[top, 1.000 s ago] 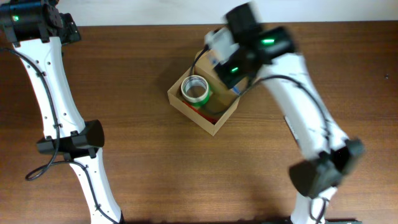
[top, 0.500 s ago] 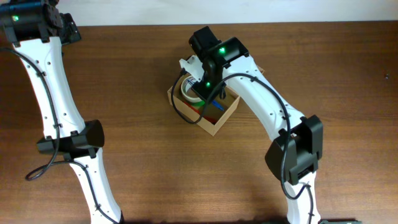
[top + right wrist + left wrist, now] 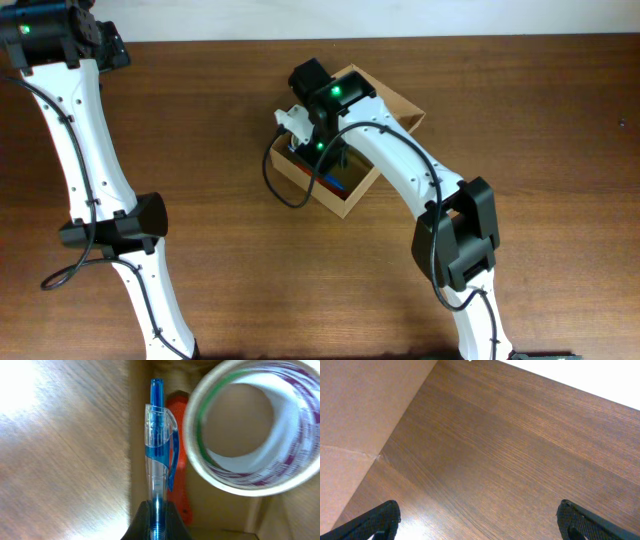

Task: Pack container
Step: 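Carry the blue pen into the box with the right gripper, then release the pen and move the right gripper to the black marker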

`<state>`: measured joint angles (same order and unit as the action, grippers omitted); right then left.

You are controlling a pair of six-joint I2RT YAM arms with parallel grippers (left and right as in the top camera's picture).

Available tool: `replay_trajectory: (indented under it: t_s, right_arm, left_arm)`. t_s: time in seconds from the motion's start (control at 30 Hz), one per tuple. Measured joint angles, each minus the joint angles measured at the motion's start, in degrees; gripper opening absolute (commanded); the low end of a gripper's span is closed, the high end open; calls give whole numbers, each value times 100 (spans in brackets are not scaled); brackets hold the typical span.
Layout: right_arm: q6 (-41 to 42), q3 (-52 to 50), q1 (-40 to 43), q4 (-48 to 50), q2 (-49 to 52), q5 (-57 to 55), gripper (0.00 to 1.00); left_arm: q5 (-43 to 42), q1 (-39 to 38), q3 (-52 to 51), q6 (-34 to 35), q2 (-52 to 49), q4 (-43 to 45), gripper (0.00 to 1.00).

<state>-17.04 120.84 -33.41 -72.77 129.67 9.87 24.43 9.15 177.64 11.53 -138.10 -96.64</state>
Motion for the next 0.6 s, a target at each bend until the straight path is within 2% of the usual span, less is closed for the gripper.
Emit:
replay_trajectory:
  t_s: [0.47, 0.6]
  right_arm:
    - [55, -11, -109, 105, 374, 37, 4]
    - [85, -37, -109, 96, 413, 35, 19]
  left_arm:
    - [0, 0, 0, 0, 0, 0, 100]
    - [0, 0, 0, 0, 0, 0, 100]
